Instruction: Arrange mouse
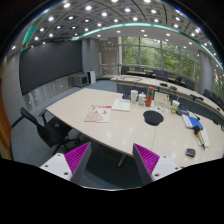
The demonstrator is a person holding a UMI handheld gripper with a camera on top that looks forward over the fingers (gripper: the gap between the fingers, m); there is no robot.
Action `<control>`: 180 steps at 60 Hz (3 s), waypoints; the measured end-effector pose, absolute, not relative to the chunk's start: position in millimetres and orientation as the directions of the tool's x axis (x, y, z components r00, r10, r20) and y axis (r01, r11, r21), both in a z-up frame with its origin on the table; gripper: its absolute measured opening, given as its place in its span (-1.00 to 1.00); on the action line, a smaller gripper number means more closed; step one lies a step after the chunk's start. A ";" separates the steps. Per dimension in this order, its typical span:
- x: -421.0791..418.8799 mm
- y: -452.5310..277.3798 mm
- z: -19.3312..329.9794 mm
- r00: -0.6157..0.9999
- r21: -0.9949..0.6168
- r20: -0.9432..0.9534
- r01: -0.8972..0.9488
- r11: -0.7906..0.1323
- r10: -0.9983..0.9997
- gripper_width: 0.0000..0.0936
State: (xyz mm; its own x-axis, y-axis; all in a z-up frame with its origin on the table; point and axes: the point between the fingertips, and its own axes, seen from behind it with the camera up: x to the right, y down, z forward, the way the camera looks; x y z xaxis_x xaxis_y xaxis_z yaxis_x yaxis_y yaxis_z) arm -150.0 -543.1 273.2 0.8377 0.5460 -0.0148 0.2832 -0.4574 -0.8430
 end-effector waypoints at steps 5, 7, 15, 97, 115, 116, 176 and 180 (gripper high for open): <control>-132.4 -539.1 264.1 0.854 -0.835 -0.014 0.276 -0.475 0.521 0.83; -112.0 -528.0 250.4 0.857 -0.833 -0.015 0.275 -0.481 0.515 0.83; -55.2 -514.1 220.1 0.885 -0.815 -0.017 0.258 -0.519 0.466 0.83; 354.9 -181.4 -6.8 0.985 -0.788 0.085 0.159 -0.595 0.151 0.82; 358.1 -138.0 -9.7 0.989 -0.793 0.058 0.130 -0.595 0.139 0.76; 357.6 -136.9 -9.8 0.989 -0.793 0.053 0.127 -0.595 0.140 0.74; 229.3 -63.1 145.4 0.997 -0.881 0.067 0.074 -0.467 0.033 -0.32; 185.9 -36.6 164.1 0.996 -0.890 0.077 0.085 -0.448 0.034 -0.32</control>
